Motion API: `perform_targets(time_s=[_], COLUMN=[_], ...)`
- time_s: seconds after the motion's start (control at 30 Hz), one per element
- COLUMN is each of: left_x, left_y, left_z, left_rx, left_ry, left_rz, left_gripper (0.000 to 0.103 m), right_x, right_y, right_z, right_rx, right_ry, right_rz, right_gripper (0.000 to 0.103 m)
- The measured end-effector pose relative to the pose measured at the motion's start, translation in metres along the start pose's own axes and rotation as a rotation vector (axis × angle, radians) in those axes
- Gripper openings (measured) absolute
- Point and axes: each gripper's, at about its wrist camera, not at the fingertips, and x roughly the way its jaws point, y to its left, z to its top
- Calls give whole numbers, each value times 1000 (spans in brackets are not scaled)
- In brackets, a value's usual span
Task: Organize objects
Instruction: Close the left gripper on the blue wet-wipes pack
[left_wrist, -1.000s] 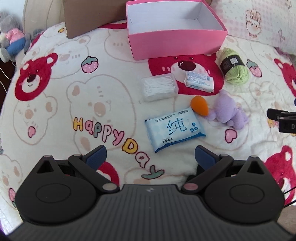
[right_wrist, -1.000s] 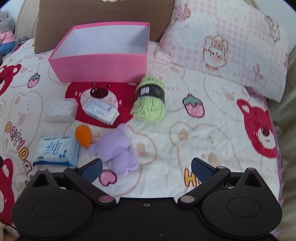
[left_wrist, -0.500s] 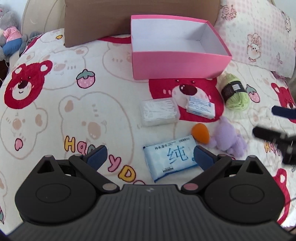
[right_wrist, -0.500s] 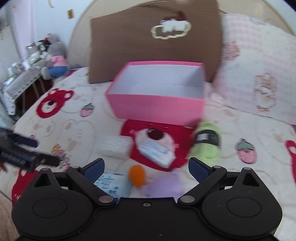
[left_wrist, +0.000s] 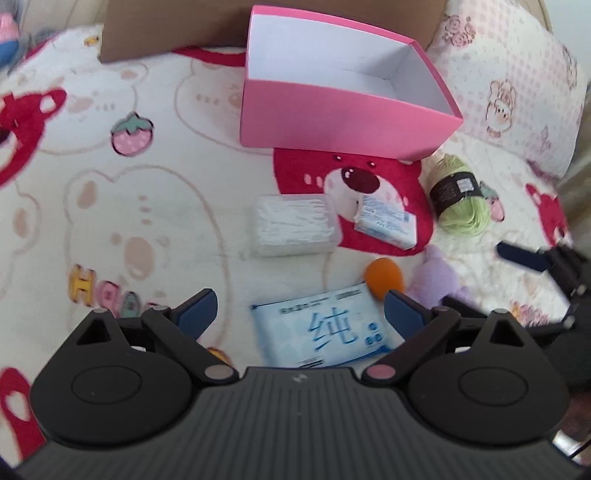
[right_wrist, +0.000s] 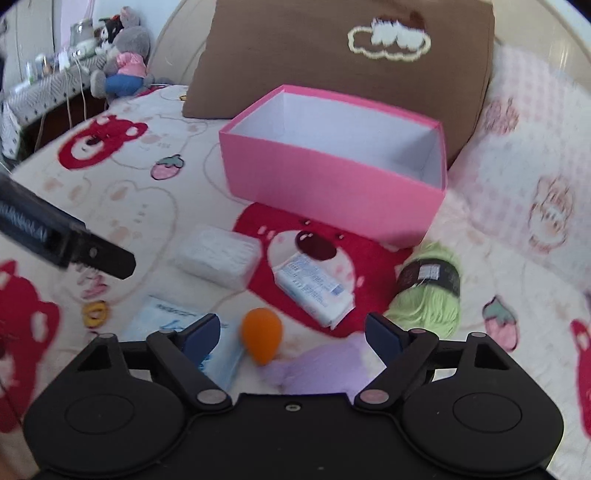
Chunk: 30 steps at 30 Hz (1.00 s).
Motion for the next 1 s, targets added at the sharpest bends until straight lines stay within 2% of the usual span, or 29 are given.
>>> perform_targets(time_s=[0.1, 0.17, 0.27, 0.43, 0.67, 0.77, 0.87, 1.0], left_x=[10, 17, 29, 43, 59, 62, 65, 68], left_y=[5, 8, 14, 22, 34, 38, 39, 43], left_z=[-4, -7, -13, -23, -30, -33, -37, -41], left_rx=[-19, -22, -21, -27, -66, -80, -71, -82], left_ry=[1, 16, 64, 108, 124, 125, 115, 95], left_rz=[-4, -2, -9, -33, -17, -23, -5, -15], left_gripper=[97, 97, 92, 82, 82, 82, 73, 67], right_x=[6, 8, 17, 30, 44, 53, 56, 55], right_y=[8, 17, 27, 29, 19, 18, 18, 22], right_z=[-3, -6, -9, -15, -24, -23, -23, -22], right_rx=[-1, -21, -35, 13, 123, 158, 178, 185], right_ry=[25, 33, 57, 98, 136, 176, 188, 186], right_rz=[78, 124, 150, 153, 167, 131, 119, 163], right_gripper=[85, 75, 75, 75, 77, 77, 77, 75])
